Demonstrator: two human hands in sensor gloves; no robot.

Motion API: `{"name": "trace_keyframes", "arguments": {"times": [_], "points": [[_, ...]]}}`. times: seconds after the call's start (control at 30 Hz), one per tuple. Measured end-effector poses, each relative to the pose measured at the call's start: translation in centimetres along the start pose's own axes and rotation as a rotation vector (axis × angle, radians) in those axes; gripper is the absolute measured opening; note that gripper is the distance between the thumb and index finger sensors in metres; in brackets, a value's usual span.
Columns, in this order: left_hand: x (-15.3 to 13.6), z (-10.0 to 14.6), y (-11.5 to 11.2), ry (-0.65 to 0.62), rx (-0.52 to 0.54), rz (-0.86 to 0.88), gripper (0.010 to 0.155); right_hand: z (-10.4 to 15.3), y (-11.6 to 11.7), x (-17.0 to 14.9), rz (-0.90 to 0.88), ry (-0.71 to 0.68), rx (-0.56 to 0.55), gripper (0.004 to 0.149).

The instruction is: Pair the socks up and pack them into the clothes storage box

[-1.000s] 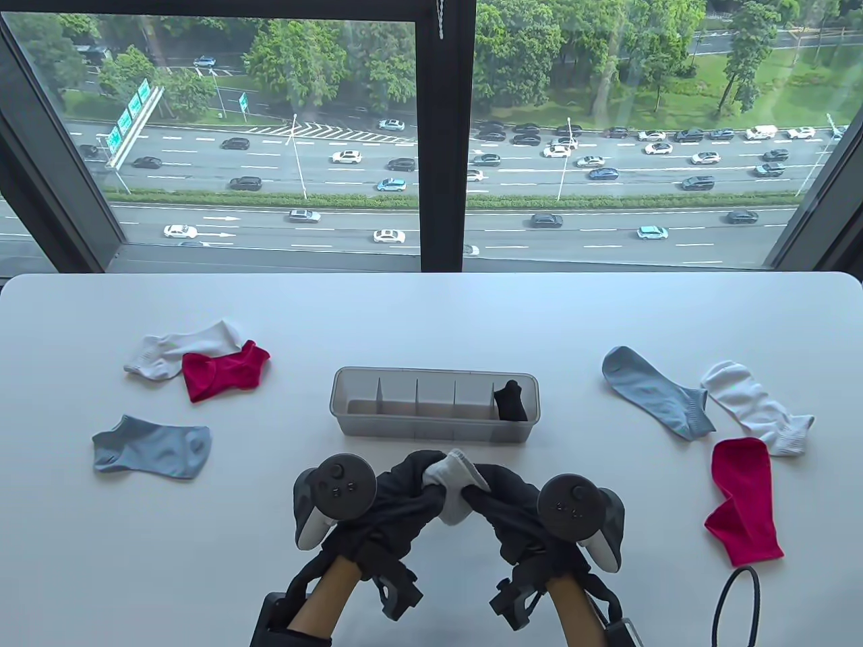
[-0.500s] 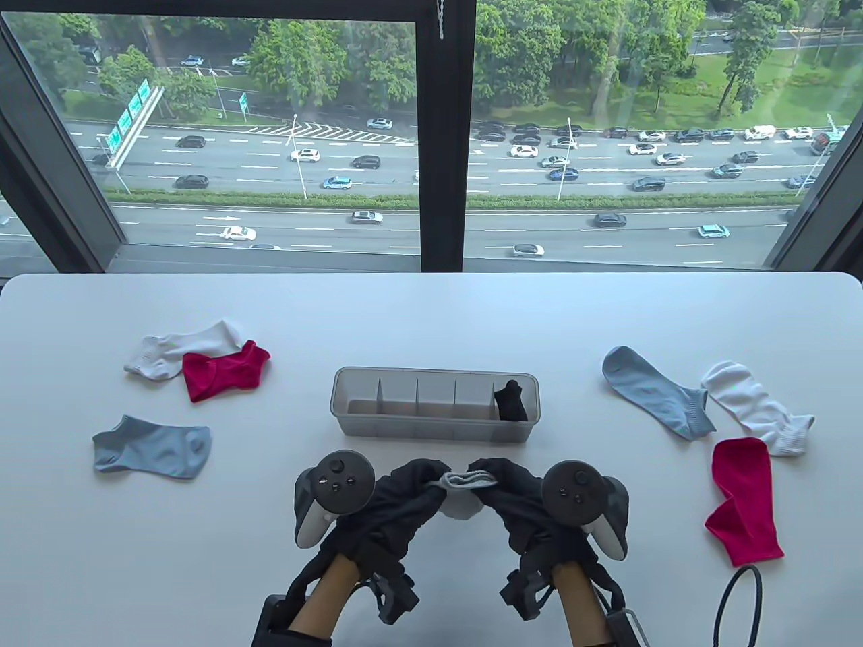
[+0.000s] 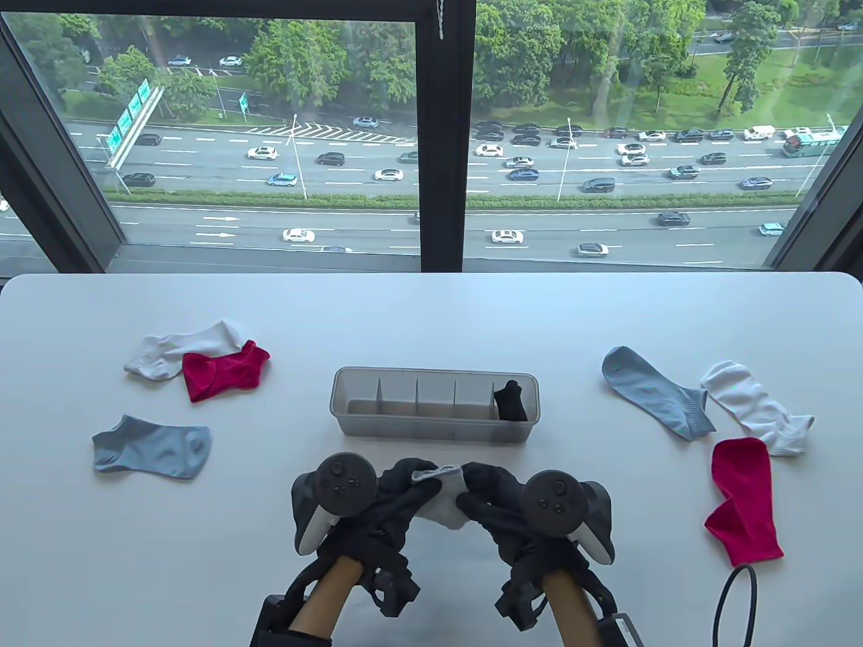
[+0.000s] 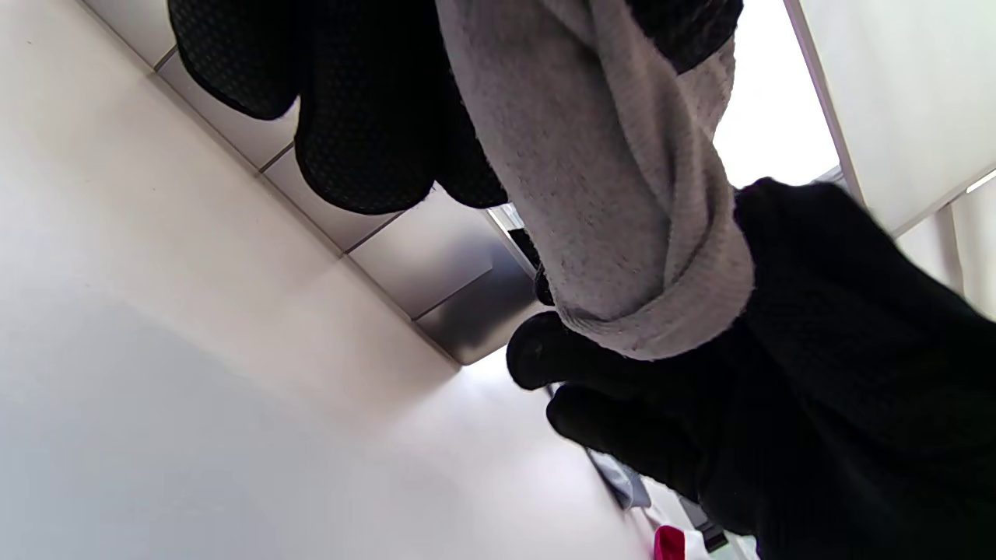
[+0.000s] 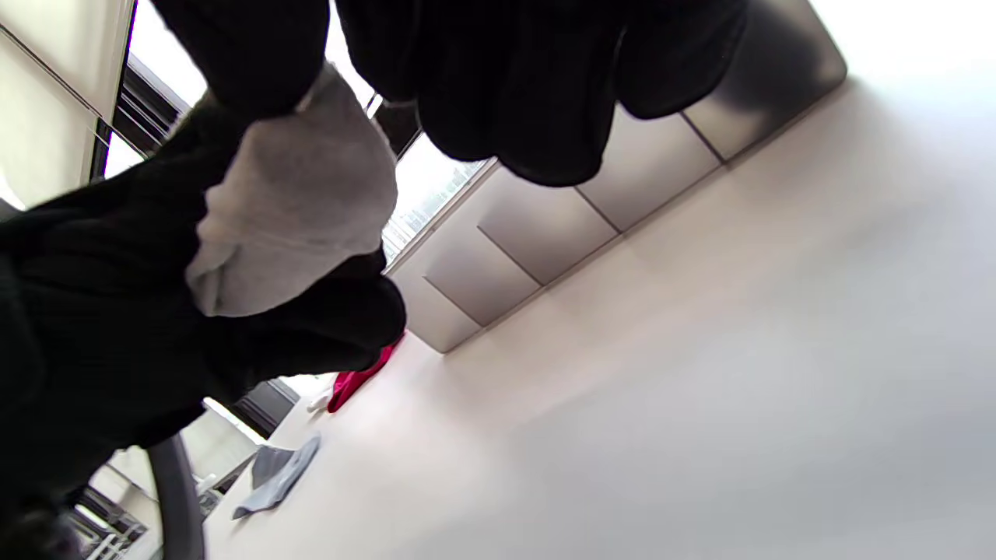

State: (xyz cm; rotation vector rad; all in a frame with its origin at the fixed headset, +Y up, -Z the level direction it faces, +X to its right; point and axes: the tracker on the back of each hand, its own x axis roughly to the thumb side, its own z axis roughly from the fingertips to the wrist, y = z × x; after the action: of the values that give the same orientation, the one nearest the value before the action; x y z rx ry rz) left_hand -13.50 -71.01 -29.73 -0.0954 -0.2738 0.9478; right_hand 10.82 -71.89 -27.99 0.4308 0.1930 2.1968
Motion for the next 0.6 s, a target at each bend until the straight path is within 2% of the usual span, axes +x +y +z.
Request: {"name": "trace_keyframes", "arguments": {"times": [0.03, 0.07, 0.2, 0.27, 0.3, 0.37, 0.4, 0.43, 0.47, 0.53, 0.6], "points": [[-0.1, 0.0, 0.2, 0.003, 0.005, 0.032, 0.042, 0.0, 0.2, -0.3, -0.101, 0.026, 0.088, 0.082], [-0.2, 0.0, 0.2, 0.000, -0.003, 0.076, 0.043, 0.1, 0.5, -0.4, -0.154, 0.038, 0.098, 0.081], [-0.8, 0.0, -0.3, 0.022, -0.020, 0.164, 0.043, 0.0, 0.4, 0.0, -0.204, 0.069, -0.038, 0.059], [-1.1, 0.2, -0.3, 0.045, -0.028, 0.164, 0.049, 0.2, -0.4, 0.3, -0.188, 0.061, -0.082, 0.056], [-1.2, 0.3, -0.2, 0.069, -0.005, 0.127, 0.054, 0.3, -1.2, 0.5, -0.154, 0.057, -0.148, 0.055], [-1.2, 0.3, 0.1, 0.109, 0.038, -0.007, 0.059, 0.5, -2.8, 1.2, -0.032, 0.121, -0.329, 0.054], [-1.4, 0.0, 0.2, 0.128, -0.021, -0.154, 0.061, 0.2, -3.7, 1.8, 0.081, 0.155, -0.440, 0.054], [-1.6, 0.0, 0.3, 0.142, -0.076, -0.266, 0.063, -0.1, -4.2, 2.1, 0.161, 0.170, -0.464, 0.054], [-1.8, -0.1, 0.2, 0.154, -0.135, -0.471, 0.064, -1.0, -4.9, 2.8, 0.299, 0.219, -0.489, 0.054], [-2.2, -0.2, -0.1, 0.170, -0.175, -0.726, 0.070, -2.9, -5.4, 3.9, 0.470, 0.287, -0.508, 0.054], [-2.6, -0.4, -0.5, 0.170, -0.221, -0.753, 0.071, -5.3, -5.2, 4.7, 0.633, 0.323, -0.505, 0.054]]}}
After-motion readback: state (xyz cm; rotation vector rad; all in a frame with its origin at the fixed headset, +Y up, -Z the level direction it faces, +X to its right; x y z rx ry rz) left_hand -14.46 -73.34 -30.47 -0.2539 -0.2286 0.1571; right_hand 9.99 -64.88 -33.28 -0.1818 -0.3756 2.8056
